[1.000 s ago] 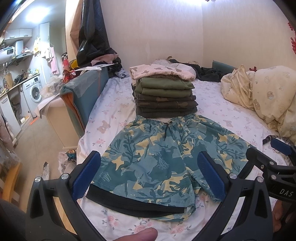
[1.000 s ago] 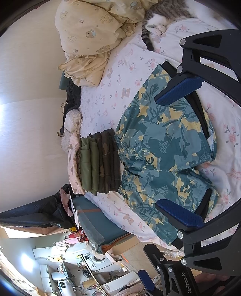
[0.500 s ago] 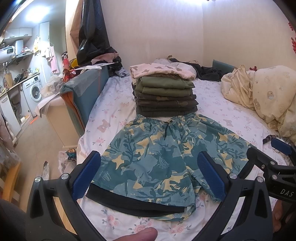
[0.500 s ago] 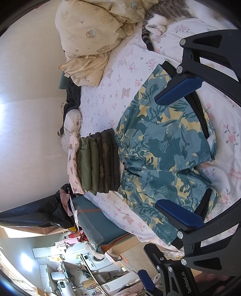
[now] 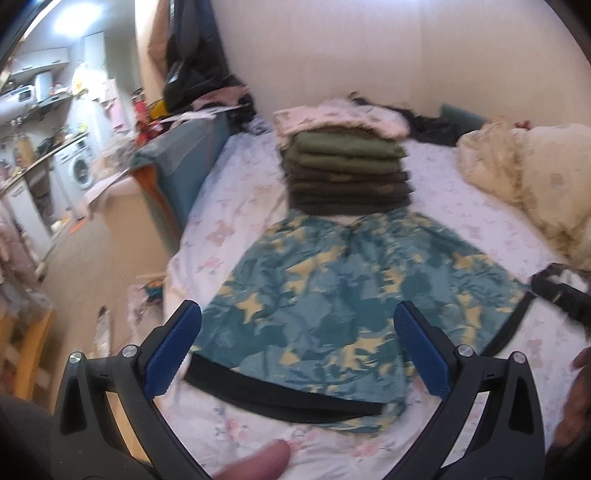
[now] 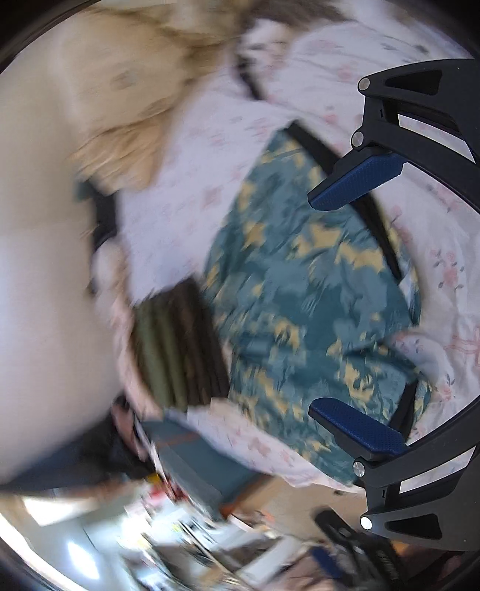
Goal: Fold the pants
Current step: 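Grasp one leg hem of the shorts with the right gripper, then lift the hem with the right gripper while the left gripper grasps the other hem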
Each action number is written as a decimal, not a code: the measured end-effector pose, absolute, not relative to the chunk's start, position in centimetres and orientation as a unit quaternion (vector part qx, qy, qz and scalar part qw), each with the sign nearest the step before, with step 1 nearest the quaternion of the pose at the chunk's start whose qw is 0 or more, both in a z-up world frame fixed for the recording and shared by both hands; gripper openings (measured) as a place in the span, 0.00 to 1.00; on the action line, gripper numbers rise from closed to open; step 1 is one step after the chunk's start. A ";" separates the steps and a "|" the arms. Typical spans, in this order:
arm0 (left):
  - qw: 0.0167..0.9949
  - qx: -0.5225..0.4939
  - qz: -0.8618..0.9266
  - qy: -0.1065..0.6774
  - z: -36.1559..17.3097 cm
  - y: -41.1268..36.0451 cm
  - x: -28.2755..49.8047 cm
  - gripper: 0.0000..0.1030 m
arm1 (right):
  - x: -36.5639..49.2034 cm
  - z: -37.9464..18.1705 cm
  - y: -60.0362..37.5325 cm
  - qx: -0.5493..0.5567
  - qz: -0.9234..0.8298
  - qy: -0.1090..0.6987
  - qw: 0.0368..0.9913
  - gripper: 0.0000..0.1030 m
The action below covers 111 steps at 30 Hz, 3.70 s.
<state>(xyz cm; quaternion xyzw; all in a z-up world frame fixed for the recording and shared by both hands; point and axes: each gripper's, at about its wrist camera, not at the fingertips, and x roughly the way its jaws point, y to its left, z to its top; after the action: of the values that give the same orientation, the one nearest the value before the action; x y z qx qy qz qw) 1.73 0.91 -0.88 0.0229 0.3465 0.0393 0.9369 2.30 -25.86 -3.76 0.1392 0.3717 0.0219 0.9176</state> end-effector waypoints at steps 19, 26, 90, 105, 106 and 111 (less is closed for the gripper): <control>0.909 -0.003 0.058 0.413 -3.1 2.1 5.0 1.00 | 14.3 -17.4 -45.7 0.273 -0.155 0.533 0.786 0.74; 0.911 0.004 0.059 0.409 -2.9 2.1 5.4 1.00 | 15.5 -16.8 -43.2 0.247 -0.083 0.532 0.805 0.05; 0.794 0.153 -0.048 0.586 -11.7 5.3 36.7 0.04 | 13.5 -6.8 -0.8 0.143 0.406 0.470 0.770 0.03; 0.831 0.030 -0.099 0.546 -6.3 18.5 27.7 0.83 | 14.6 -10.0 6.9 0.118 0.374 0.532 0.751 0.03; 0.829 0.012 -0.095 0.551 -6.6 19.4 26.4 0.83 | 14.7 -10.9 7.0 0.128 0.372 0.542 0.743 0.04; 0.797 -0.061 -0.041 0.600 -11.4 21.0 21.7 0.83 | 13.2 -14.4 9.1 0.152 0.376 0.579 0.707 0.21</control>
<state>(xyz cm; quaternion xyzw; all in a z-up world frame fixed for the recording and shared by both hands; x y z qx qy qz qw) 21.69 20.98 -11.44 -0.0606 0.6000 -0.0405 0.7967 13.19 9.10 -14.42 0.1521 0.5788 0.3765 0.7072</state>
